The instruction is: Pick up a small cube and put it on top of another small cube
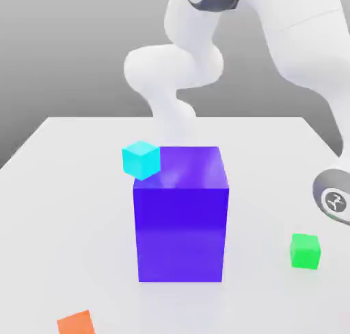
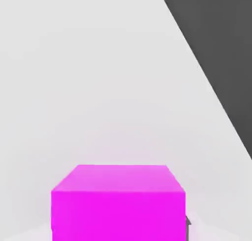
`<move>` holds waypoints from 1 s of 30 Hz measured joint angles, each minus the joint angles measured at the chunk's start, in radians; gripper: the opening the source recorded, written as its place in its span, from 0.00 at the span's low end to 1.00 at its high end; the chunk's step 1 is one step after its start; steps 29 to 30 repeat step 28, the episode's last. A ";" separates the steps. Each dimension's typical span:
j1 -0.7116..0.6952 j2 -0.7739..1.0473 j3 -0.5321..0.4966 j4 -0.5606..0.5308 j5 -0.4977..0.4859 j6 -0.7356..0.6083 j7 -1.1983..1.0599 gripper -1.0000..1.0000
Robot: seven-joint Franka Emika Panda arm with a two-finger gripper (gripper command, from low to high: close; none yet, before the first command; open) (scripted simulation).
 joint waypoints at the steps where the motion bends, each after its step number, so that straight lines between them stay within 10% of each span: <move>1: -0.007 -0.030 0.009 -0.008 0.010 -0.023 -0.007 0.00; 12: -0.069 -0.377 0.120 -0.338 0.033 -0.041 -0.304 0.00; 19: -0.066 -0.587 0.182 -0.583 0.214 0.015 -0.654 0.00; 24: -0.042 -0.445 0.123 -0.598 0.085 0.162 -0.583 0.00; 25: -0.031 -0.418 0.106 -0.596 0.056 0.185 -0.563 1.00; 30: -0.031 -0.418 0.106 -0.596 0.056 0.185 -0.563 1.00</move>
